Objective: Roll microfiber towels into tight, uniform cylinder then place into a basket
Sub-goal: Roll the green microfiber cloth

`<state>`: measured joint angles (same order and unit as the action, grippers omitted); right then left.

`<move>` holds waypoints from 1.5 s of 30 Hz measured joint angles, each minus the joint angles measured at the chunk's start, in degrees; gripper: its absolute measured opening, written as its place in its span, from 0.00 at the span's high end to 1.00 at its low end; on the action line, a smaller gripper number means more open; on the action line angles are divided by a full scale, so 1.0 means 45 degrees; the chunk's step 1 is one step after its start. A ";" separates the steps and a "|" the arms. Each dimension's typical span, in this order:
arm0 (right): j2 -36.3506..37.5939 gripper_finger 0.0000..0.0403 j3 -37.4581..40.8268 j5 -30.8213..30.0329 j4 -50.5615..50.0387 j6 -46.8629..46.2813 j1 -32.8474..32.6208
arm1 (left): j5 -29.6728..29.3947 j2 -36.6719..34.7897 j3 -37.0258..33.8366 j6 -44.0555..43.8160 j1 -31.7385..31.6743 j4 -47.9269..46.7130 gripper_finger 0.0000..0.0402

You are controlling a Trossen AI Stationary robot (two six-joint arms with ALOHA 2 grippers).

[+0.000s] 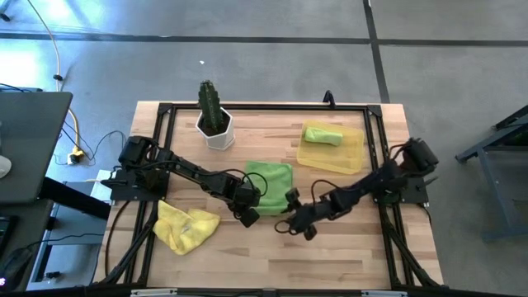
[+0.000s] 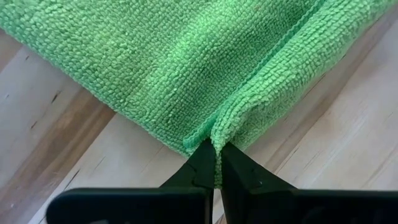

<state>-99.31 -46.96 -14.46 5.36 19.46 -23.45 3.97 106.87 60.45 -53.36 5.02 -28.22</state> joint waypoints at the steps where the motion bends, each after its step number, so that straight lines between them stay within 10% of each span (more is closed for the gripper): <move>1: -0.0102 0.55 0.0000 -0.0003 0.0018 0.0002 0.0093 | -0.0005 0.0000 0.0000 0.0000 0.0000 0.0005 1.00; 15: -0.0434 0.48 -0.0029 0.0180 -0.1458 -0.1717 0.0934 | 0.0036 0.0005 -0.0005 0.0000 -0.0005 0.0449 1.00; 32: -0.0408 0.98 -0.0049 0.0305 -0.2427 -0.4292 0.1110 | 0.1142 0.0083 -0.0024 -0.1265 0.0774 0.2165 0.98; 45: -0.0408 0.99 -0.0024 0.5868 -0.2318 -0.5236 0.2634 | 0.1166 0.0056 0.1552 0.3043 0.1305 0.1045 0.89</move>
<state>-101.14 -47.07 11.95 -5.07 -4.11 -11.60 9.22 107.12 67.43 -39.67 10.89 -23.52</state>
